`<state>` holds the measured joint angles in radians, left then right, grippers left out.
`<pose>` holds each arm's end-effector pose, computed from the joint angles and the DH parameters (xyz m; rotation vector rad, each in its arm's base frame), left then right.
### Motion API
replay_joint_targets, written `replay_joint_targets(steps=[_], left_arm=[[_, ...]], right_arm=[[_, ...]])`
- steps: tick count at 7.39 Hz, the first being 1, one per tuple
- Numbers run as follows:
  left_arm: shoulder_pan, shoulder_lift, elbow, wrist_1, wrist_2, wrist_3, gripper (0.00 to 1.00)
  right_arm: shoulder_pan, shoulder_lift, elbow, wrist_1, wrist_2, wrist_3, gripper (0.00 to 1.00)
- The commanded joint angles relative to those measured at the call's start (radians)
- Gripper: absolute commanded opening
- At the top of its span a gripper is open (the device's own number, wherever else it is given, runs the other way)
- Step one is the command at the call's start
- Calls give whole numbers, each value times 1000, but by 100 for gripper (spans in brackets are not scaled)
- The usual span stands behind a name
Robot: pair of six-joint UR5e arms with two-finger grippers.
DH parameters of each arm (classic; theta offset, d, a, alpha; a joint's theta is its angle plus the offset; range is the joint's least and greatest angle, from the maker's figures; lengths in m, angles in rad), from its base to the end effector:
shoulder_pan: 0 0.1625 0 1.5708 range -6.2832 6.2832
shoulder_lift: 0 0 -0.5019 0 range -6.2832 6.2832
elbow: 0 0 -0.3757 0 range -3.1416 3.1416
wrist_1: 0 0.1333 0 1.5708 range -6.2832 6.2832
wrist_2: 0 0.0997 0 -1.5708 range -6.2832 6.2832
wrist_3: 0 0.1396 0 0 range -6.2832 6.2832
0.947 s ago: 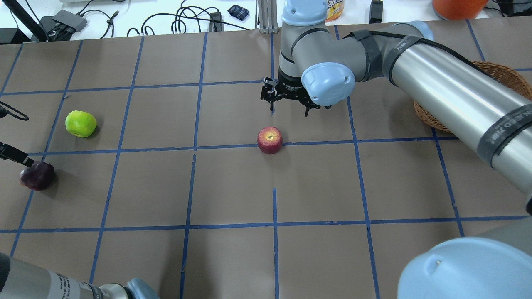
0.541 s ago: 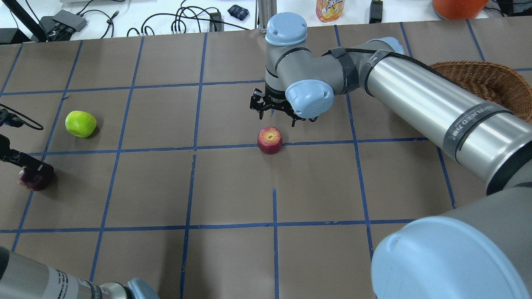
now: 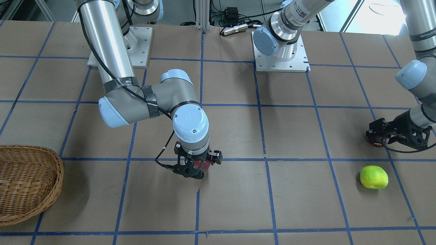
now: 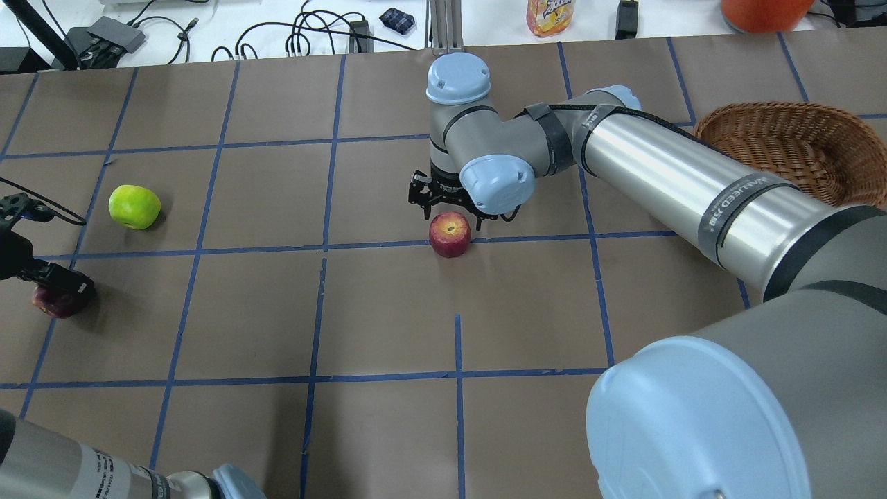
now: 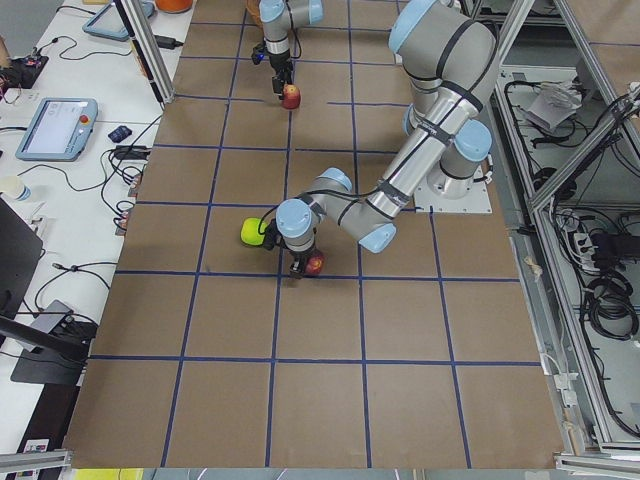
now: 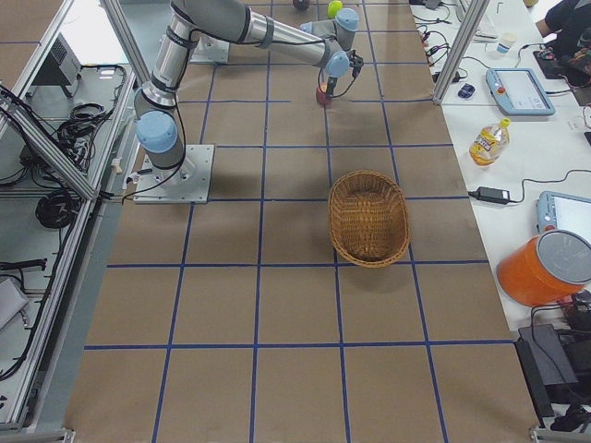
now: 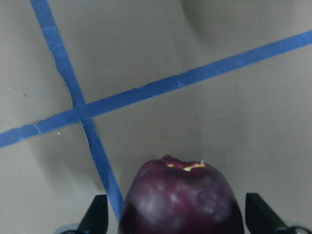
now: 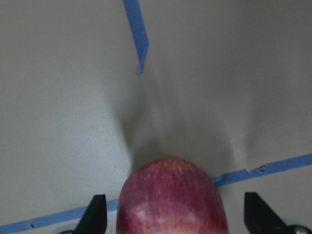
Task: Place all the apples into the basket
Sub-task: 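Grasp the red apple with right gripper while left gripper grasps dark red apple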
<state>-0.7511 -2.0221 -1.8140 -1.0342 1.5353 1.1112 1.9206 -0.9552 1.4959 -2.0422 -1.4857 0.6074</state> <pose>0.3326 -0.4997 0.2202 -0.4301 -2.9591 -0.0910 0.3769 -0.6095 0.2332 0.4019 3.0679 0.1559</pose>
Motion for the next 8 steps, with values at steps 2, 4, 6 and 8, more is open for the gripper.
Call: replay_joint_targets(steps=[2,4,6,8], left_arm=[[6,-9,-10,16,6,-28,87],[4,5,-12,17,8,-82,64],[-10,41,13,8,26,-77,0],[-43,90,21,-15,22,-86,0]], right_arm=[[9,19,4,4,19,21,25],[0,-2,-9,8,59,15,0],[-67,-104,-11,78,47,-26,0],[-248,-230,-2,251,36,-247,0]])
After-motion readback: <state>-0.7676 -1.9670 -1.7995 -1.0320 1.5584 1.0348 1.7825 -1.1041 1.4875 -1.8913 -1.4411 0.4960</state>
